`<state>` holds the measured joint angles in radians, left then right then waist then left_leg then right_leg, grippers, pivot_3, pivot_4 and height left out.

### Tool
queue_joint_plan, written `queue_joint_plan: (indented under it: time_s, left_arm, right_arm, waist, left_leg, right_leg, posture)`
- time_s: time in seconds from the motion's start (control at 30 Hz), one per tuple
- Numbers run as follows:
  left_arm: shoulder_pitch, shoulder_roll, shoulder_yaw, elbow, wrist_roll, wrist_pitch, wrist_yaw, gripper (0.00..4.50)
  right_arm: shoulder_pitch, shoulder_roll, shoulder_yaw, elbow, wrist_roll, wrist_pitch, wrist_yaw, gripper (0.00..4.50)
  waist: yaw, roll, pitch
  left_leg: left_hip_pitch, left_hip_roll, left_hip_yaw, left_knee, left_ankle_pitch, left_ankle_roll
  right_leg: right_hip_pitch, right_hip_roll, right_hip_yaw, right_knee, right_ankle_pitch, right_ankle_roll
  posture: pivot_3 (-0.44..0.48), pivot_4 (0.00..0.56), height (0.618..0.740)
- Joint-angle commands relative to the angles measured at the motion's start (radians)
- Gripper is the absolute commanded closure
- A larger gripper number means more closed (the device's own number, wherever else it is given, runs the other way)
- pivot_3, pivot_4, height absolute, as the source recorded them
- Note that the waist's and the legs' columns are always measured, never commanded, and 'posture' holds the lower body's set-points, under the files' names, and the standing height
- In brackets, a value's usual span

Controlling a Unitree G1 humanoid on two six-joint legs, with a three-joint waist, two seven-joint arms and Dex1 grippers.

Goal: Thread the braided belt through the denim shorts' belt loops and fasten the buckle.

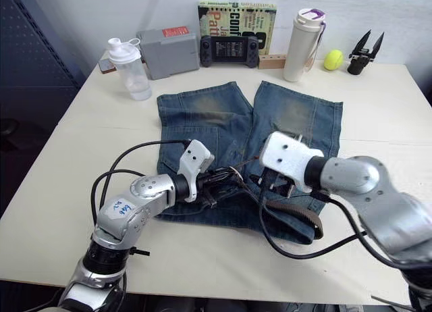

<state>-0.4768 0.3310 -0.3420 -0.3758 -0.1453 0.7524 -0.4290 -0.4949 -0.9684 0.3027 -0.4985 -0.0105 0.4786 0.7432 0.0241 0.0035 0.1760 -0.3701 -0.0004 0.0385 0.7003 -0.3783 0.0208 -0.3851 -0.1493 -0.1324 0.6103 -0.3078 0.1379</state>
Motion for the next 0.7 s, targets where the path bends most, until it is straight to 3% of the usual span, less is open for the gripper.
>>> queue_joint_plan:
  time_s: [0.03,0.2,0.3,0.37,0.57,0.7]
  left_arm:
    - [-0.019,-0.006,0.000,-0.012,0.020,-0.013,0.001,4.50]
    - [-0.027,-0.014,0.002,0.000,0.029,-0.013,-0.005,4.50]
    - [-0.031,-0.017,0.004,0.007,0.031,-0.012,-0.007,4.50]
    - [-0.030,-0.018,0.015,0.013,0.027,-0.023,-0.012,3.62]
    - [-0.028,0.042,0.108,-0.022,-0.052,-0.075,-0.128,1.80]
    - [-0.021,0.104,0.238,-0.004,-0.144,-0.136,-0.226,1.80]
  right_arm:
    - [0.005,0.012,-0.025,-0.039,-0.020,0.002,0.024,2.21]
    - [0.023,0.034,-0.018,-0.066,-0.042,0.040,0.036,4.47]
    - [0.032,0.044,-0.011,-0.077,-0.053,0.062,0.040,4.47]
    - [0.035,0.051,-0.017,-0.076,-0.061,0.074,0.034,4.50]
    - [0.039,0.064,-0.053,-0.055,-0.091,0.056,0.001,4.50]
    - [0.061,0.075,-0.081,-0.053,-0.094,0.011,-0.013,4.50]
  waist:
    - [0.000,0.000,0.000]
    - [0.000,0.000,0.000]
    - [0.001,0.000,0.000]
    - [0.000,0.000,0.000]
    - [-0.001,0.000,0.000]
    - [-0.001,0.000,0.000]
  left_leg:
    - [0.000,0.000,0.000,0.000,0.000,0.000]
    - [0.000,0.000,0.000,0.000,0.000,0.000]
    - [0.000,0.000,0.000,0.000,0.000,0.000]
    - [0.000,0.000,0.000,0.000,0.000,0.000]
    - [0.000,0.000,0.000,0.000,0.000,0.000]
    - [0.000,0.000,0.000,0.000,0.000,0.000]
  right_leg:
    - [0.000,0.000,0.000,0.000,0.000,0.000]
    - [0.000,0.000,0.000,0.000,0.000,0.000]
    - [0.000,0.000,0.000,0.000,0.000,0.000]
    - [0.000,0.000,0.000,0.000,0.000,0.000]
    - [0.000,0.000,0.000,0.000,0.000,0.000]
    - [0.000,0.000,0.000,0.000,0.000,0.000]
  posture:
    - [0.000,0.150,0.731]
    - [0.000,0.150,0.731]
    - [0.000,0.150,0.731]
    - [0.000,0.150,0.731]
    - [0.000,0.150,0.731]
    - [0.000,0.150,0.731]
